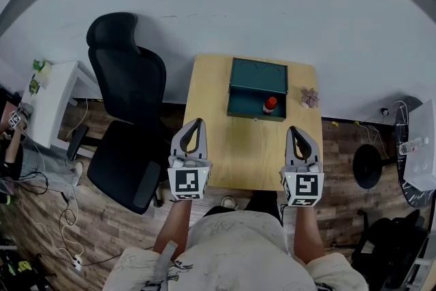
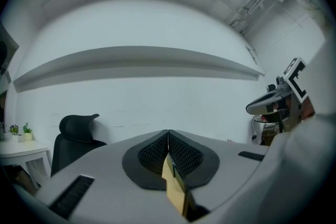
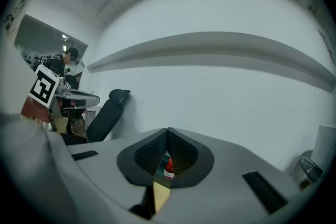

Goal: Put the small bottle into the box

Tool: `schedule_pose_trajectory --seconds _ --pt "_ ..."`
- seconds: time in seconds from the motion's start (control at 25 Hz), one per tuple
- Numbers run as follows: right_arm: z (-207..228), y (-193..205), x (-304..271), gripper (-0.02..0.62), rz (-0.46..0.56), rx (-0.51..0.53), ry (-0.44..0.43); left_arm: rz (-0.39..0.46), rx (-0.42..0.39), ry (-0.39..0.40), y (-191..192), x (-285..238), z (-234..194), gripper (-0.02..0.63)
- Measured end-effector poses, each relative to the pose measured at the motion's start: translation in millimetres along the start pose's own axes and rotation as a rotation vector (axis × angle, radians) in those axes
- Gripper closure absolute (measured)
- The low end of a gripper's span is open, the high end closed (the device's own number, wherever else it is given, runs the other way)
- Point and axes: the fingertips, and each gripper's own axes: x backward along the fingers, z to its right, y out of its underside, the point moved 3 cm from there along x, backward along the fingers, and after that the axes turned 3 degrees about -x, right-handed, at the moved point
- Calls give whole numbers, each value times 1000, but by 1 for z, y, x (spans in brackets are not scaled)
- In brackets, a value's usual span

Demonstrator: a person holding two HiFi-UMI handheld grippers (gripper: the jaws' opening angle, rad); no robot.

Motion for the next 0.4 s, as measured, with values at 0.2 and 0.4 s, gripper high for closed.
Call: schedule_pose_trajectory --seconds 0.2,0.4 --pt "-2 1 -2 580 -11 10 -17 3 -8 6 0 -1 -1 598" --pt "-3 1 -6 580 -17 19 -23 14 -8 16 -2 -4 1 598"
